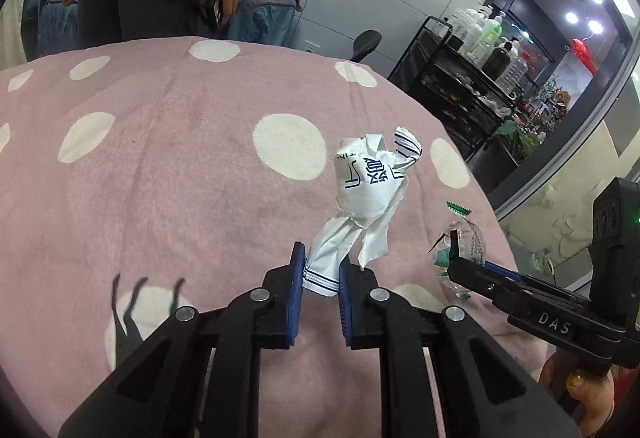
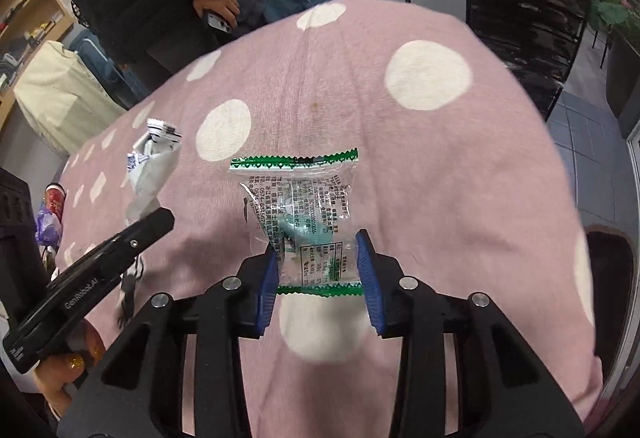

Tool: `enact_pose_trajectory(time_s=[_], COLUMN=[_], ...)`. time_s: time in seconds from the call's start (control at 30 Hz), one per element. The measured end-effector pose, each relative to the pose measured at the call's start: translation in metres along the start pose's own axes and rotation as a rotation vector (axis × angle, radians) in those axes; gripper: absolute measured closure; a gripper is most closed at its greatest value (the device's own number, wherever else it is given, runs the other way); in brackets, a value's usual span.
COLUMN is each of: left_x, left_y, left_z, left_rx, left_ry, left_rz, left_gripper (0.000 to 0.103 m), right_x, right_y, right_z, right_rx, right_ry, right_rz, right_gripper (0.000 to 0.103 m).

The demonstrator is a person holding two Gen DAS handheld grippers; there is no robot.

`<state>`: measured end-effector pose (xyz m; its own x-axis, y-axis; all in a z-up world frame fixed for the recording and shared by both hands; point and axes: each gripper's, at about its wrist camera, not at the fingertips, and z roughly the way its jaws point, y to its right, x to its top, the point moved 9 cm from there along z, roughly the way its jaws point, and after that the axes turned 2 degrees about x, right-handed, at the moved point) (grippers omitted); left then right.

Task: Collect trash
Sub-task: 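Carry candy bag and wrapper to the bin and release both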

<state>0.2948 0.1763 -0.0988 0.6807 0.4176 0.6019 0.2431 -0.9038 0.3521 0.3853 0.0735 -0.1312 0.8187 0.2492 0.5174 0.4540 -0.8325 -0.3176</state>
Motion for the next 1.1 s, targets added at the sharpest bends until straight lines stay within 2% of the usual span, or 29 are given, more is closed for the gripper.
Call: enact_pose_trajectory(time_s=[0.2, 0.33, 0.53, 0.7, 0.9, 0.97, 1.03, 1.1], left_x=[-0.030, -0.047, -0.068, -0.087, -0.118, -0.129, -0.138, -0.146], left_y=[0.060, 0.110, 0.174, 0.221, 0.255, 0.262, 0.269, 0.274], left_z=[-0.012, -0.018, -0.018, -0.009, 0.009, 0.013, 0.018, 0.023], left_rx=[-0.130, -0.206, -0.310, -0.368, -0.400, -0.397, -0.396, -0.395], left_ry=[-0.025, -0.038, -0.080, -0.125, -0.215, -0.233, -0.253, -0.273], left_rz=[0.019, 0.077, 0.154, 0.232, 0.285, 0.309, 0.332, 0.348], left_gripper=[0.087, 0.087, 0.087, 0.087, 0.087, 0.087, 0.087, 0.087], right_x=[-0.031, -0.051, -0.089, -0.115, -0.140, -0.151, -0.162, -0.175], right_y=[0.035, 0.076, 0.152, 0.209, 0.272, 0.289, 0.303, 0.313], right_z=[-0.064, -0.104, -0.143, -0.150, -0.117, -0.100, -0.087, -0.083], right_rx=[0.005, -0.074, -0.171, -0.251, -0.358, -0.356, -0.374, -0.404], right_ry=[0.090, 0.153, 0.192, 0.182, 0.111, 0.081, 0.069, 0.071], right_rz=[0.061, 0.104, 0.226, 0.323, 0.398, 0.429, 0.474, 0.522], right_gripper=[0.066, 0.066, 0.066, 0.066, 0.065, 0.054, 0.033, 0.029])
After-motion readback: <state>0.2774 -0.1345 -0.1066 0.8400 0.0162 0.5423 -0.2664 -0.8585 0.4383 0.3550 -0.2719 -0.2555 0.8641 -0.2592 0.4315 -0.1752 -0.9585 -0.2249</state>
